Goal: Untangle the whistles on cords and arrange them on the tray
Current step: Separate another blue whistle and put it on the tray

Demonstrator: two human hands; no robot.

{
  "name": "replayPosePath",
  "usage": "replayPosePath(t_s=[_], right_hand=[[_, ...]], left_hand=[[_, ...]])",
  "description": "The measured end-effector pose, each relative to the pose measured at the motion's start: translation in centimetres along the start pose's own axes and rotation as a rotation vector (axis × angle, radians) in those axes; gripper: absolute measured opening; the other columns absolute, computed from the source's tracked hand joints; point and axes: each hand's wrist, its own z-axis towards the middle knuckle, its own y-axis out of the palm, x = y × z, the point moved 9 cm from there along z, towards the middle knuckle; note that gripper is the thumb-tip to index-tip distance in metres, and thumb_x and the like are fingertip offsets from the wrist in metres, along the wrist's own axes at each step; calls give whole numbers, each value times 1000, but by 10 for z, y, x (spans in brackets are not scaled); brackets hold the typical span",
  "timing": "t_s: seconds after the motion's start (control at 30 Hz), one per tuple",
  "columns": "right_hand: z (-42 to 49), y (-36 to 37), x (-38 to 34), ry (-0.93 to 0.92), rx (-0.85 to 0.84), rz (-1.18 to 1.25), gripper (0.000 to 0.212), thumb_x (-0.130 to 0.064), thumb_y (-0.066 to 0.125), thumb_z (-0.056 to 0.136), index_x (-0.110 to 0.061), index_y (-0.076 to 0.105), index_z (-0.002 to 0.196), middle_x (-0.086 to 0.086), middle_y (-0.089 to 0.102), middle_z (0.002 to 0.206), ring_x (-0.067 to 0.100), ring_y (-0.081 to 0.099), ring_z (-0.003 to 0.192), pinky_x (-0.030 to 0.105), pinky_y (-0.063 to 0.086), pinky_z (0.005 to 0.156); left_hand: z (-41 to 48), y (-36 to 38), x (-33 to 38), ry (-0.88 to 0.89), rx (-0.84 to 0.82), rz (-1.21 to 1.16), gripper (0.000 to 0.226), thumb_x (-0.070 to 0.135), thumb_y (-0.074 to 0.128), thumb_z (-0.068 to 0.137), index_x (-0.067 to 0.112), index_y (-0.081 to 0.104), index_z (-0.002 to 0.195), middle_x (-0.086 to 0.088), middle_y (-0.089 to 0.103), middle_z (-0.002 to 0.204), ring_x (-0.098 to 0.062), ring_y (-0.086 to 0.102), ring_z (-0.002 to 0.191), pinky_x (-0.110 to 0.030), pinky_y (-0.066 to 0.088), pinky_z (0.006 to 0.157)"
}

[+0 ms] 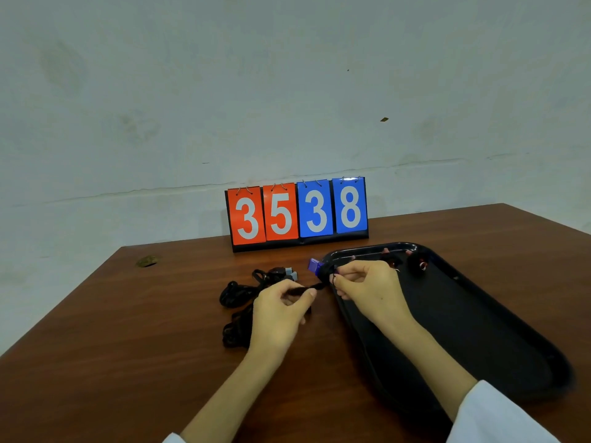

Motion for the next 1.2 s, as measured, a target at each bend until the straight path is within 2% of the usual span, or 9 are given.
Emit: replayPosePath(t_s=[0.1,0.2,0.4,0.5,0.6,0.73,0.83,1.03,1.2], right_hand=[[-2,-1,-6,-97,40,-132,16,-17,69,81,-17,71,97,-6,69,81,4,65,73,26,56,74],[-7,2,-17,-214,63,-218,15,-18,69,81,-17,71,95,-5,70,84,2,63,74,22,55,74],[-17,11,-34,-388,46,-324,18,-19,69,81,-17,71,99,-4,71,87,4,63,76,23,54,77],[-21,14,-39,-439,47,-355,20,-18,69,81,-15,71,101,-1,71,88,7,64,78,25,54,77],[-25,18,-45,-494,42,-393,19,-17,68,82,-12,70,100,3,71,87,11,63,77,29,54,75],[-27,19,-48,-522,34,-432,19,-18,66,84,-11,69,102,3,69,88,12,62,79,28,53,76],[-30,22,-51,-576,44,-472,14,-17,70,80,-11,71,93,2,68,79,14,62,70,30,54,67],[-32,26,-51,-642,51,-510,16,-12,80,67,-12,72,80,-1,64,65,11,60,56,24,51,50],[-35,30,-50,-664,47,-491,14,-12,79,68,-11,72,81,1,66,67,14,62,57,30,54,50]], left_hand=[[-2,-10,8,100,108,41,11,24,67,85,22,65,74,4,64,68,-2,61,60,-20,50,58],[-7,-13,23,239,160,89,9,17,67,84,25,67,79,11,64,85,3,59,83,-10,48,70],[-6,-16,14,122,173,-123,7,11,72,80,14,71,74,5,69,69,-1,65,66,-12,51,63],[-5,-17,13,89,162,-187,9,7,72,78,13,65,79,2,70,74,-2,67,69,-11,51,63],[-2,-20,10,67,168,-234,26,4,75,75,18,56,86,-1,70,81,-8,70,74,-20,56,68],[-3,-18,12,80,160,-210,24,8,72,79,30,64,86,6,69,84,-3,66,79,-15,54,71],[-4,-17,11,85,157,-207,24,9,69,82,33,66,86,11,69,84,0,66,79,-12,53,70],[-1,-20,3,43,192,-156,18,7,69,81,18,71,95,8,70,84,-1,66,77,-10,52,69],[2,-19,4,66,184,-41,17,7,67,83,19,73,94,12,69,82,0,64,77,-11,51,69]])
